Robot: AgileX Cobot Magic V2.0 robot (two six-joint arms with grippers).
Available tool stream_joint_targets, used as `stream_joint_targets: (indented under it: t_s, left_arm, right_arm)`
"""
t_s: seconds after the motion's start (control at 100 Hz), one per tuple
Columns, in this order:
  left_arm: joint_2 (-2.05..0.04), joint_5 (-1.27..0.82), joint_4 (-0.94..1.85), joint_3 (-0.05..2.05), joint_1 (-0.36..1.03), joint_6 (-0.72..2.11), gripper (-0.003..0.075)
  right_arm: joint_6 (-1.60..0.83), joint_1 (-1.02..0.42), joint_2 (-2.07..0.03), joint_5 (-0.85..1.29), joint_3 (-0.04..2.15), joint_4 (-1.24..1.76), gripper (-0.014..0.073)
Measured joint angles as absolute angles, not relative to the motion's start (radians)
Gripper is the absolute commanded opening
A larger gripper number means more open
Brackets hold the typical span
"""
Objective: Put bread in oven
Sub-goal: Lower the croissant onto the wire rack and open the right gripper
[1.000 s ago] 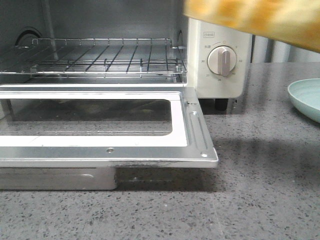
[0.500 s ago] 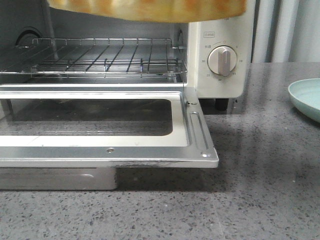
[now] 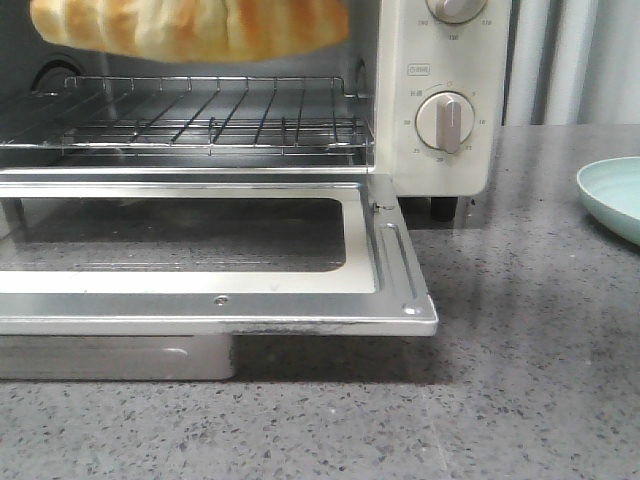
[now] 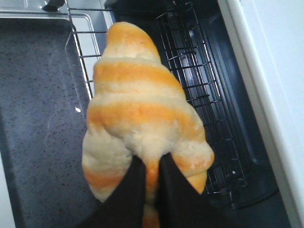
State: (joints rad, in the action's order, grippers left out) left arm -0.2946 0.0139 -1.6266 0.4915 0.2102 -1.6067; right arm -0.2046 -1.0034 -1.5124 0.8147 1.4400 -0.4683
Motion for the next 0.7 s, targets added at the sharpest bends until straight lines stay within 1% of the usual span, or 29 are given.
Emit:
stream_joint_targets:
  t_s: [0.26,0.43,0.48,0.55,0.6,0.64,0.67,0.7]
  left_arm:
    - [-0.295,0.049,-1.627,0.492,0.210,-1.607,-0.0021]
    - [-0.295,0.054,-1.627,0.492,0.210,-1.607,-0.0021]
    - [-0.295,0.054,-1.627,0.492,0.210,-1.607,-0.0021]
    - [-0.295,0.054,-1.627,0.492,0.210,-1.607,-0.0021]
    - [-0.295,0.057,-1.627,0.492,0.210,-1.607,-0.0021]
    - [-0.295,0.059,-1.627,0.492,0.210,-1.607,-0.0021]
    - [-0.295,0.058,-1.627,0.492,0.210,-1.607,-0.0021]
    - [-0.295,0.059,-1.627,0.492,0.210,-1.607,-0.0021]
  right_arm:
    - [-0.198,-0.923,-1.583,0.796,1.463,-0.472,-0.0069]
    - [-0.197,-0.905,-1.597,0.782,1.463,-0.474,-0.0067]
    - [-0.197,-0.905,-1.597,0.774,1.463,-0.474,-0.0053]
    - [-0.197,-0.905,-1.597,0.770,1.463,-0.476,0.0025]
    - [-0.197,-0.905,-1.597,0.768,1.463,-0.476,0.0116]
    - [-0.197,-0.905,-1.597,0.763,1.463,-0.476,0.0218]
    - [-0.197,-0.905,-1.597,0.757,1.463,-0.476,0.0258]
    - [-0.197,-0.905,-1.597,0.753,1.463,-0.476,0.0316]
